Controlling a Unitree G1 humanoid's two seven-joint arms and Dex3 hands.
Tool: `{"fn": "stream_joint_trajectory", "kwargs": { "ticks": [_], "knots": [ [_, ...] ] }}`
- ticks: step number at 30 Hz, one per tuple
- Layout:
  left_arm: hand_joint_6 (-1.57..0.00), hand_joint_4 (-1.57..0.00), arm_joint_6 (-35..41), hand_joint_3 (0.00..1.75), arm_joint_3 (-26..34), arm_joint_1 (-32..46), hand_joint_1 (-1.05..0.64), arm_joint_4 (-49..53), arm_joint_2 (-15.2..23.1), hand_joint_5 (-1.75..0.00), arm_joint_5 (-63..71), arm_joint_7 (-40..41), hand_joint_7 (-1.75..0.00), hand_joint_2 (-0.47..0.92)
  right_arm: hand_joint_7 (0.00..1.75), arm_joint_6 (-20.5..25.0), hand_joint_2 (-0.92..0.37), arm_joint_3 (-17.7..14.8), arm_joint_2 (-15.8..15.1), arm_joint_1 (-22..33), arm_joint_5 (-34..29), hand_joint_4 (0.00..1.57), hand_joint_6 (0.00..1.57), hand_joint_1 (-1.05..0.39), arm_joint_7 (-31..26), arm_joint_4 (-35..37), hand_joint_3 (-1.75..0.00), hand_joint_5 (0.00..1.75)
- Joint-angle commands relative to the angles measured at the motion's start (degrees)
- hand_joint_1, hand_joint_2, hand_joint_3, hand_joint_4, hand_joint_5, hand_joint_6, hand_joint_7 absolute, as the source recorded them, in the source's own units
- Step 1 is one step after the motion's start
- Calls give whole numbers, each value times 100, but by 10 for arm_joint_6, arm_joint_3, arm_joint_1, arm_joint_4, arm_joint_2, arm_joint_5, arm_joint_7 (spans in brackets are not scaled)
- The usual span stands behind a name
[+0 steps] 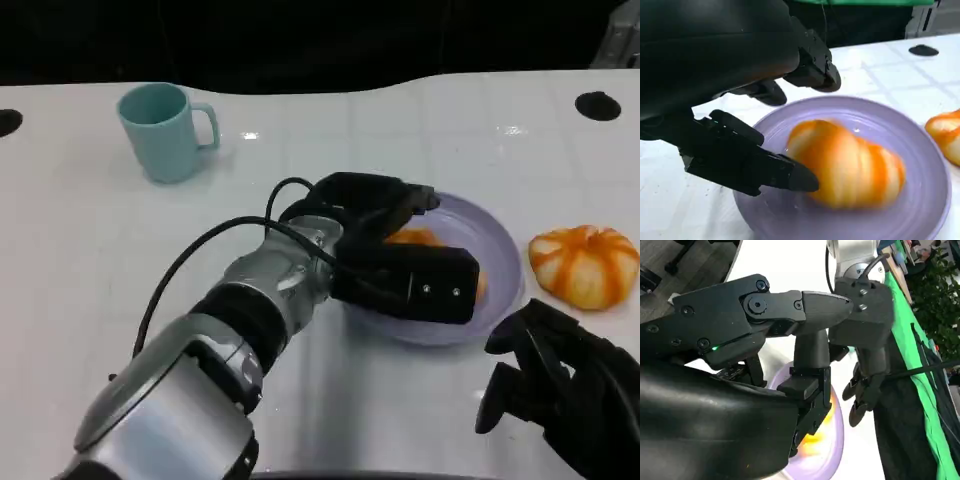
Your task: Grasp the bread from the table and place it into the plate.
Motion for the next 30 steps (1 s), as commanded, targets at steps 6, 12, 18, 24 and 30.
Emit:
{"fn": "stream_joint_trajectory", "kwargs": {
  "ticks": [6, 12, 18, 24, 30],
  "knots": [
    [-25, -12, -6, 37, 26, -18, -82, -13, 20, -14, -29, -70, -2, 92, 164, -7, -92, -9, -7, -4, 3, 66, 49, -44, 6, 7, -39, 175],
    [-28, -16, -31, 36, 77, -4, -78, -53, 42, -16, -91, -128, -3, 92, 163, -8, -92, -9, -9, -5, 2, 66, 50, -44, 7, 10, -39, 175],
    [-30, -20, -15, 34, 131, 23, -76, -118, 59, -18, -163, -196, -3, 92, 163, -2, -92, -12, -8, -6, 6, 66, 50, -44, 3, 9, -40, 175],
    [-31, -23, 19, 35, 196, 74, -74, -195, 67, -21, -257, -267, -4, 92, 163, -2, -92, -12, -9, -7, 4, 66, 50, -44, 3, 9, -40, 175],
    [-37, -31, 37, 37, 222, 115, -72, -249, 72, -27, -303, -289, -5, 92, 162, 2, -92, -12, -9, -7, 3, 65, 49, -44, -1, 7, -39, 175]
  ]
}}
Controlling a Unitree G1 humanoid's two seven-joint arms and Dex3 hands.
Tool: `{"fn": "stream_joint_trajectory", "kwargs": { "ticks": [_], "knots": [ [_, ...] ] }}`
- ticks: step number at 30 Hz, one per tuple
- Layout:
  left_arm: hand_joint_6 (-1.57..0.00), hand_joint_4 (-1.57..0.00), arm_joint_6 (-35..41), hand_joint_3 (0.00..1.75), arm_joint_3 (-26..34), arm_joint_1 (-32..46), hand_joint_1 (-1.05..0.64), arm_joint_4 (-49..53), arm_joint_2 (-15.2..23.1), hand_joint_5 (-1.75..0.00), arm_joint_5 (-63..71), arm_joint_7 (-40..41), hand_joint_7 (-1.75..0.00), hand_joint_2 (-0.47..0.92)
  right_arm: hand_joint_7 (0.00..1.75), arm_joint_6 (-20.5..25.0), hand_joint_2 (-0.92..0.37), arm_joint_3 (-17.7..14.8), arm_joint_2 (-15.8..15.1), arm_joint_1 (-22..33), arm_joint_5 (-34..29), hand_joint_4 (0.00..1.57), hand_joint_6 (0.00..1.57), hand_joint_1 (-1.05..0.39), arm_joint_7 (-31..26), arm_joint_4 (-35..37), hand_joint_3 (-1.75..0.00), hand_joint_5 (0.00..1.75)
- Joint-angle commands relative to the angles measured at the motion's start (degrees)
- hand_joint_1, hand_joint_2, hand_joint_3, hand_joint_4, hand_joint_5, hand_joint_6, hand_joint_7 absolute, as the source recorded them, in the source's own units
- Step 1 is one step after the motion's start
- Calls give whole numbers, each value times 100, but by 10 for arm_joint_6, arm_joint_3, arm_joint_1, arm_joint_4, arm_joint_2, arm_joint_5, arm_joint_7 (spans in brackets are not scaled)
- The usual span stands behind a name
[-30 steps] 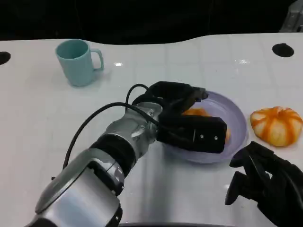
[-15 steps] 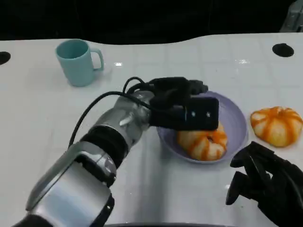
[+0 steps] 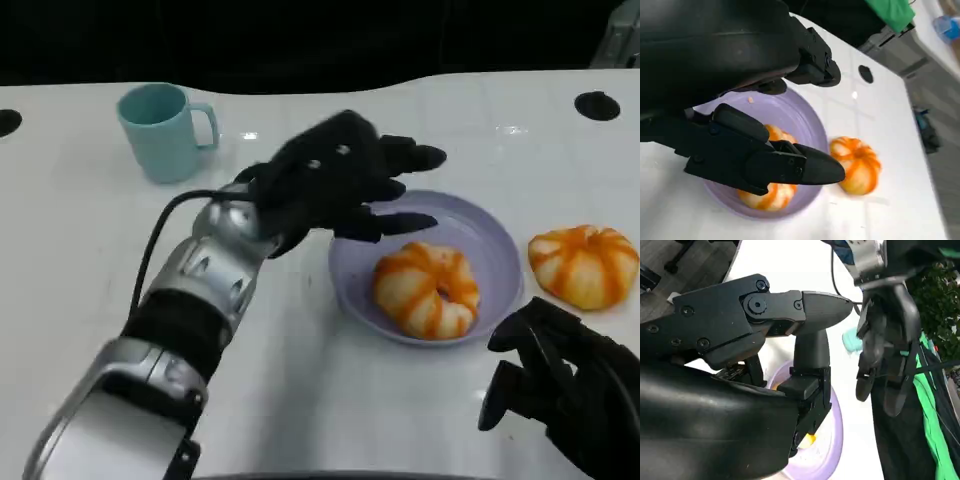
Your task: Grasp the bread from the table and place it into the plate.
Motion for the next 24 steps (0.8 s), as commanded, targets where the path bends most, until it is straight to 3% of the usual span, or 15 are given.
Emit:
{"fn": "stream_joint_trajectory", "kwargs": {
  "ticks": [1, 3, 4, 9, 11, 14, 17, 20, 24],
  "knots": [
    [-38, -34, 26, 36, 35, 43, -69, -61, 3, -30, -51, -11, -6, 92, 162, 1, -92, -7, -5, 1, 3, 65, 49, -44, -2, -3, -39, 175],
    [-45, -28, 69, 32, 83, 95, -61, -130, -11, -72, -123, -17, -8, 92, 162, 2, -92, -8, -5, 2, 4, 65, 49, -44, -2, -5, -39, 175],
    [-48, -27, 89, 32, 99, 117, -61, -162, -15, -82, -154, -20, -9, 92, 162, 2, -92, -8, -6, 3, 4, 65, 49, -44, -2, -5, -39, 175],
    [-57, -27, 177, 38, 125, 189, -59, -290, -21, -110, -226, -6, -19, 92, 162, 4, -92, -10, -7, 1, 8, 65, 49, -43, 1, -4, -39, 175],
    [-68, -37, 231, 40, 145, 223, -58, -349, -26, -119, -265, 11, -30, 92, 162, 4, -92, -10, -7, 1, 9, 65, 49, -44, 2, -3, -39, 175],
    [-61, -53, 295, 45, 171, 261, -58, -413, -30, -135, -319, 26, -79, 92, 162, 8, -92, -9, -8, 1, 10, 65, 49, -43, 0, -6, -39, 175],
    [-62, -64, 337, 49, 190, 292, -58, -455, -30, -151, -360, 35, -108, 92, 162, 9, -92, -8, -8, 1, 7, 64, 48, -43, -2, -8, -40, 175],
    [-63, -67, 360, 46, 201, 322, -60, -490, -29, -166, -388, 40, -130, 92, 162, 8, -92, -8, -8, 1, 6, 63, 48, -43, -2, -8, -40, 175],
    [-62, -71, 390, 43, 215, 362, -60, -539, -36, -174, -420, 72, -145, 92, 162, 11, -92, -9, -7, 1, 7, 63, 49, -43, -4, -10, -40, 175]
  ]
}}
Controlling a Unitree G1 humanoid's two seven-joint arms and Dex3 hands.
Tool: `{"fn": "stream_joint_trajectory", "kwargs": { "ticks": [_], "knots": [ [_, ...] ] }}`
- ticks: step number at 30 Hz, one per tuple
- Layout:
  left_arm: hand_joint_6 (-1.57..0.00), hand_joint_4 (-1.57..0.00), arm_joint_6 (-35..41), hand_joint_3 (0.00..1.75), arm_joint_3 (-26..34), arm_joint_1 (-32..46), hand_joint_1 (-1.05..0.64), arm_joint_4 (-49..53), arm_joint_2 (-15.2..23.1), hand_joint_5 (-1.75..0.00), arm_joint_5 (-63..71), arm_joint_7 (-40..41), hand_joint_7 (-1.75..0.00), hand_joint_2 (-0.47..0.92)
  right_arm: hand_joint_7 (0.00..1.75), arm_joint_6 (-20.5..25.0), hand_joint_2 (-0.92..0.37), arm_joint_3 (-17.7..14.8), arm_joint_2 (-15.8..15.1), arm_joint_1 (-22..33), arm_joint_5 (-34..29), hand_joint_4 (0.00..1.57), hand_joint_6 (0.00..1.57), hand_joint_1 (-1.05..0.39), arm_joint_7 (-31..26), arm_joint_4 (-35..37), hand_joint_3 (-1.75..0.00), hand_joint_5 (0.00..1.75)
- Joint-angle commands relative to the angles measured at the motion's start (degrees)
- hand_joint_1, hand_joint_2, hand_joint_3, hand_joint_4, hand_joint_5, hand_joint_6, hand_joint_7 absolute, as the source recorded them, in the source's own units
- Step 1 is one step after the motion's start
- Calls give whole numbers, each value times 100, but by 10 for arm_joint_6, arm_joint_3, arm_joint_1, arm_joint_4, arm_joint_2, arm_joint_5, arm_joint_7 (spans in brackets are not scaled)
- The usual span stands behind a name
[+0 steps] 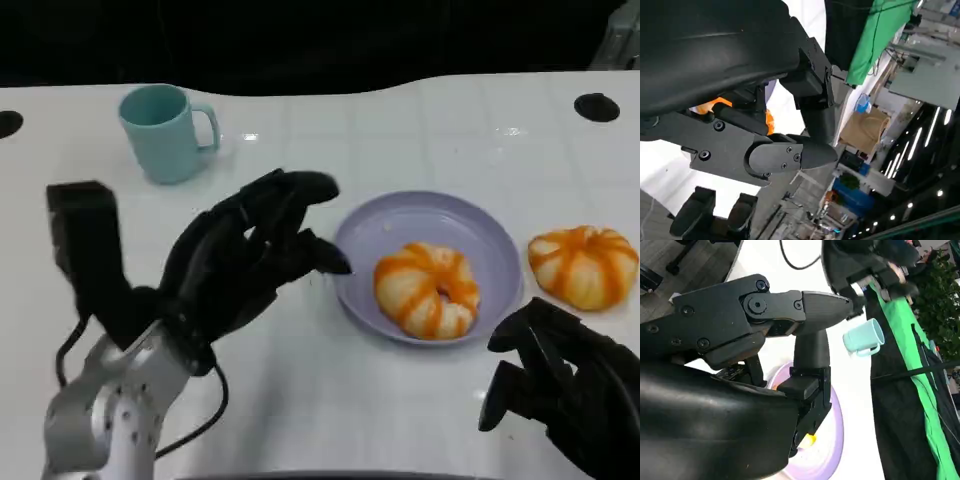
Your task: Grasp the bread from the table and place it into the plate.
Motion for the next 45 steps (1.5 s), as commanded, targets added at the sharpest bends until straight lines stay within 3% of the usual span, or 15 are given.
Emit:
{"fn": "stream_joint_trajectory", "kwargs": {
  "ticks": [1, 5, 9, 21, 45],
  "knots": [
    [-61, -71, 32, 42, 16, 43, -60, -55, -3, -174, -35, 36, -146, 92, 162, 4, -92, -7, -4, 2, 4, 64, 49, -43, -5, -8, -40, 175],
    [-62, -82, 51, 43, 20, 89, -57, -99, -13, -175, -58, 65, -164, 92, 162, 12, -92, -7, -4, 1, 3, 64, 49, -43, -12, -13, -39, 175],
    [-58, -81, 57, 47, 19, 135, -56, -134, -22, -175, -69, 89, -173, 92, 162, 14, -92, -6, -5, 0, 3, 65, 50, -44, -14, -16, -40, 175],
    [-57, -81, 32, 51, -3, 207, -55, -155, -12, -175, -56, 87, -175, 92, 162, 17, -92, -6, -5, -2, 3, 63, 49, -43, -14, -18, -41, 175],
    [-61, -82, 25, 44, -13, 236, -55, -154, 1, -175, -55, 83, -175, 92, 163, -4, -92, -7, -6, 0, 0, 64, 49, -43, -3, -6, -39, 175]
  ]
}}
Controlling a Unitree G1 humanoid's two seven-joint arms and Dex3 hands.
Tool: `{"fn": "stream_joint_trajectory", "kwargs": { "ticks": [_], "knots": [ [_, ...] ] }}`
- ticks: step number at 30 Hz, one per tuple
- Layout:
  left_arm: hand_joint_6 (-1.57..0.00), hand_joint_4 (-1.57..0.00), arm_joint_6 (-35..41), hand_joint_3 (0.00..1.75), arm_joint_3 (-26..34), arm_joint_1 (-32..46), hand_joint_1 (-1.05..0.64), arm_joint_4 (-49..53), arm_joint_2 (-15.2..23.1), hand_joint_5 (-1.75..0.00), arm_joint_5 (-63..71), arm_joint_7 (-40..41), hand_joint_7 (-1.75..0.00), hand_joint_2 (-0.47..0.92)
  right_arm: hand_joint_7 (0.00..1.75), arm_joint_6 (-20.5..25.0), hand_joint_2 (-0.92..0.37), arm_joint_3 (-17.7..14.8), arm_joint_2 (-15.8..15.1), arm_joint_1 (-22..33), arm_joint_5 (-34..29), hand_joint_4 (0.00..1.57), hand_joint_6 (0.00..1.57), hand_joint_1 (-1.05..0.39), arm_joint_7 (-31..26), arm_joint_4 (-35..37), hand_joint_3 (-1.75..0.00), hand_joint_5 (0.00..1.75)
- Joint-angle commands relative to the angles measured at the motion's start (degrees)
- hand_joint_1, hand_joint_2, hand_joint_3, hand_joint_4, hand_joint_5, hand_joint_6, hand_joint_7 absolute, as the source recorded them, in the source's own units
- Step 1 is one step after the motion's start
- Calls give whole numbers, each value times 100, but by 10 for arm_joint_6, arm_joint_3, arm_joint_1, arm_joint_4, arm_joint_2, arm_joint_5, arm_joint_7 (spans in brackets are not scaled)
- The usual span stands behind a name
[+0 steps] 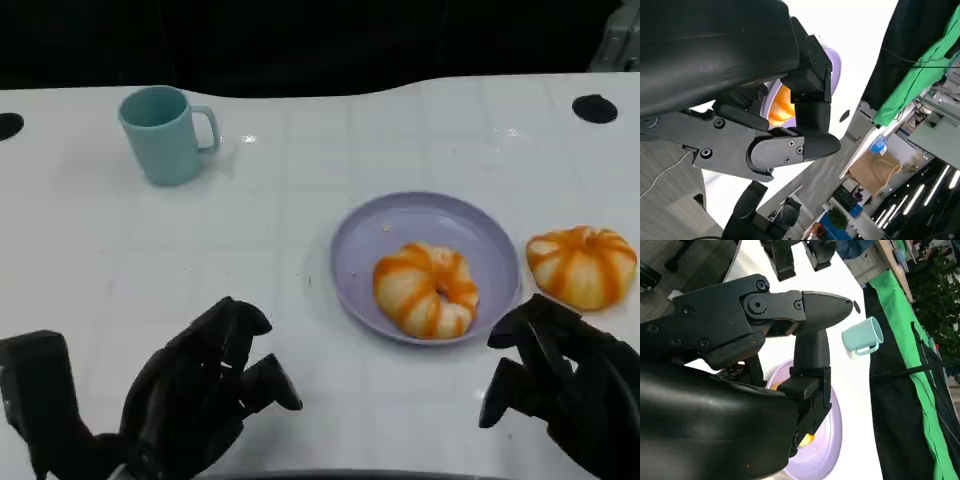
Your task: Grasp the bread from the table and place it into the plate.
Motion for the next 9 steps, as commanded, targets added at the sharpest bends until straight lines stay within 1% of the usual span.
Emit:
{"fn": "stream_joint_trajectory", "kwargs": {
  "ticks": [1, 9],
  "knots": [
    [-60, -82, -12, 43, -4, 2, -55, -2, 10, -175, 4, -1, -175, 92, 162, -20, -92, -7, -6, 4, 0, 64, 49, -43, 13, 9, -39, 175],
    [-64, -83, -24, 45, -8, 0, -54, 5, 12, -175, 3, -2, -175, 92, 161, -26, -92, -8, -8, 5, 1, 66, 50, -44, 20, 15, -38, 175]
  ]
}}
